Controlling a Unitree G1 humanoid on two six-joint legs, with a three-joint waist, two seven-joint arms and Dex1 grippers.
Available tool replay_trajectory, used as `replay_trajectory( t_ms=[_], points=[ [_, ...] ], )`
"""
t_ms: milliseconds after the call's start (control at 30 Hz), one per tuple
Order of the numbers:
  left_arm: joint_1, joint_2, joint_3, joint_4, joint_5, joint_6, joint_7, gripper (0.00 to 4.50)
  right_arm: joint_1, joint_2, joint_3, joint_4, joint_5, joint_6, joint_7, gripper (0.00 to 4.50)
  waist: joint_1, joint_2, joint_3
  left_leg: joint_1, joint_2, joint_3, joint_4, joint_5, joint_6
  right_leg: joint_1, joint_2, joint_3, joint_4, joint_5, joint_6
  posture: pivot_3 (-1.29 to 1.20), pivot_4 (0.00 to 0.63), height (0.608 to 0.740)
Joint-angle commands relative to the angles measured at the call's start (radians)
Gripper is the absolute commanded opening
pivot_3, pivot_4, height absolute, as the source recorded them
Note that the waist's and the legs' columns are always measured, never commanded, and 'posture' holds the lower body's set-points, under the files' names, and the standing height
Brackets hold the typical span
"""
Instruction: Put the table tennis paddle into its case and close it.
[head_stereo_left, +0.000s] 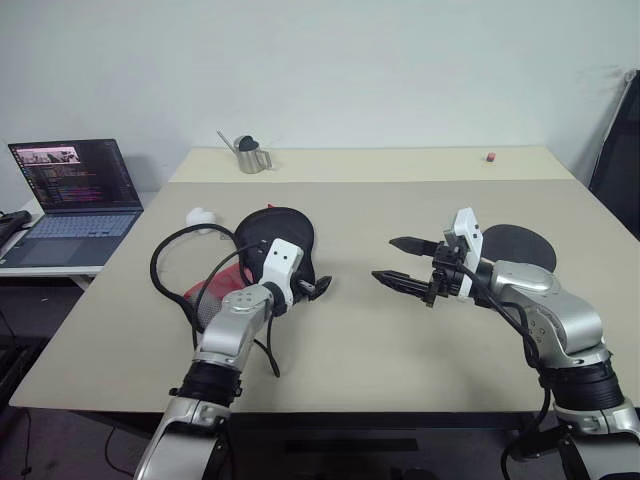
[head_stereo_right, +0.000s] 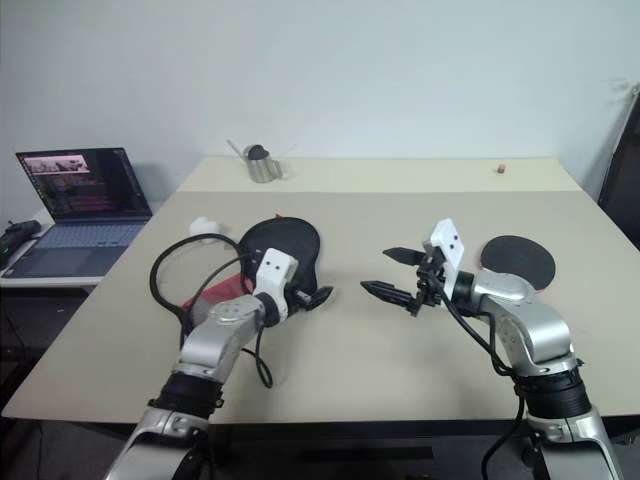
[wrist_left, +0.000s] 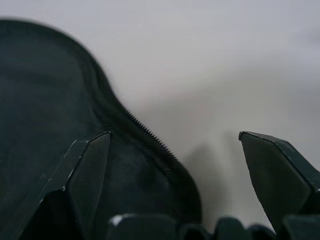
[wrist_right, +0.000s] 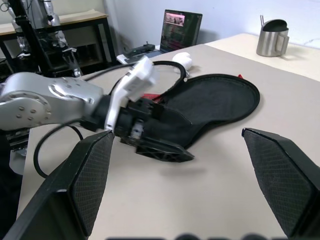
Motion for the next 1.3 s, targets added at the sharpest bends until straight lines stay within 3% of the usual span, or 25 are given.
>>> replay_trajectory(
  t_ms=[33, 467, 567, 933, 1133, 1300],
  points=[
    [-0.039, -0.019, 0.005, 0.030, 0.011, -0.030, 0.004, 4.50, 0.003, -0.005, -0.024, -0.054, 0.017, -0.019, -0.003, 4.49, 0.000, 0.000, 0.000, 0.000, 0.000, 0.000, 0.000, 0.000, 0.000, 0.000, 0.000, 0.000, 0.000, 0.000, 0.000, 0.00, 0.150, 0.740],
    [-0.025, -0.072, -0.012, 0.089, 0.068, -0.016, 0.051, 4.50, 0.018, -0.015, -0.038, -0.061, 0.021, -0.019, -0.006, 4.49, 0.002, 0.000, 0.000, 0.001, 0.000, 0.000, 0.000, 0.000, 0.000, 0.001, 0.000, 0.000, 0.001, 0.000, 0.000, 0.00, 0.150, 0.740],
    [-0.014, -0.076, -0.003, 0.081, 0.068, -0.006, 0.066, 3.89, 0.017, -0.016, -0.039, -0.058, 0.021, -0.023, -0.005, 4.50, 0.002, -0.001, -0.001, 0.001, 0.000, 0.000, 0.000, 0.000, 0.000, 0.001, 0.000, 0.000, 0.001, 0.000, 0.000, 0.00, 0.150, 0.740],
    [0.072, -0.062, 0.031, -0.002, 0.068, 0.014, 0.099, 0.21, -0.010, -0.008, -0.099, -0.033, 0.067, 0.001, -0.035, 4.50, 0.002, -0.001, -0.001, 0.001, 0.000, -0.001, 0.000, 0.000, -0.001, 0.001, 0.000, 0.000, 0.001, 0.000, 0.000, 0.00, 0.150, 0.740],
    [0.079, -0.049, 0.029, -0.038, 0.063, 0.008, 0.077, 0.09, -0.010, -0.014, -0.101, -0.031, 0.065, -0.001, -0.034, 4.50, 0.000, 0.000, -0.002, 0.001, 0.000, 0.000, 0.000, 0.000, 0.000, 0.001, 0.000, 0.000, 0.001, 0.000, 0.000, 0.00, 0.150, 0.740],
    [0.067, -0.045, -0.050, -0.091, 0.064, -0.004, -0.026, 0.09, -0.011, -0.032, -0.109, -0.025, 0.063, -0.002, -0.029, 4.50, 0.001, -0.001, -0.002, 0.001, 0.000, 0.000, 0.000, 0.000, -0.001, 0.001, 0.000, 0.000, 0.001, 0.000, 0.000, 0.00, 0.150, 0.740]
  ],
)
